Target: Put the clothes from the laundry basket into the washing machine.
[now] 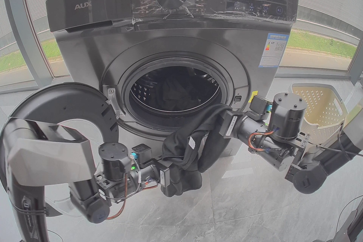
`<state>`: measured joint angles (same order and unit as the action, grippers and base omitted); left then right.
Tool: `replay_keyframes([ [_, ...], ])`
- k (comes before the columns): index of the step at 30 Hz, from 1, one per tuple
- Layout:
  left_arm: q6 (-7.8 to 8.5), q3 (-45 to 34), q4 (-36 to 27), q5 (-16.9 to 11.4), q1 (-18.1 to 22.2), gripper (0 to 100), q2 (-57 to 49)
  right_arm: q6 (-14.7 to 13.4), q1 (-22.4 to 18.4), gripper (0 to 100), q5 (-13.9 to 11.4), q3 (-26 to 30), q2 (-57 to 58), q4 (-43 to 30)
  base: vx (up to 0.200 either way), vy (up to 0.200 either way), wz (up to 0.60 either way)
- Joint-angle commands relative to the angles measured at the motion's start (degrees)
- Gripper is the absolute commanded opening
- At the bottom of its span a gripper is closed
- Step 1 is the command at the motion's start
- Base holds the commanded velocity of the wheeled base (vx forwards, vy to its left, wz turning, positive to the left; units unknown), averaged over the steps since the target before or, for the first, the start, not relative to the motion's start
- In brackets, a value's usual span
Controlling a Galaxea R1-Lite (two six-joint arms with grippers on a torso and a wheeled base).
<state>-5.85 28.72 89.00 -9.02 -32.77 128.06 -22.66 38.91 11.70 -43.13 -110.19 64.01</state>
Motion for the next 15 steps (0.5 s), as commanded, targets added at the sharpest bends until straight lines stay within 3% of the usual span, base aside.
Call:
replay_keyframes([
  [1, 0.14, -10.7, 0.21, -6.1, 2.01, 0, -14.16, -0.45, -3.93, 0, -5.02, 8.68, 6.57, 0.32, 0.0, 0.0, 0.0],
  [3, 0.05, -13.52, 0.12, -8.12, 2.53, 0, -16.79, -0.54, -6.66, 0, -7.66, 11.84, 8.68, 0.32, 0.0, 0.0, 0.0],
  [7, 0.14, -15.54, 0.21, -8.38, 2.62, 0, -17.5, -1.86, -10.0, 0, -10.91, 14.74, 10.7, 1.29, 0.0, 0.0, 0.0],
  [8, 0.14, -16.15, 0.21, -8.38, 2.62, 0, -17.5, -3.27, -11.14, 0, -12.05, 15.97, 11.49, 2.87, 0.0, 0.0, 0.0],
  [12, 0.05, -15.54, 0.12, -8.47, 2.45, 0, -16.53, -5.81, -10.96, 0, -14.69, 20.1, 13.07, 8.5, 0.0, 0.0, 0.0],
  [15, 0.14, -14.48, 0.12, -8.47, 2.18, 0, -14.6, -6.17, -10.61, 0, -16.01, 22.74, 12.9, 12.19, 0.0, 0.0, 0.0],
])
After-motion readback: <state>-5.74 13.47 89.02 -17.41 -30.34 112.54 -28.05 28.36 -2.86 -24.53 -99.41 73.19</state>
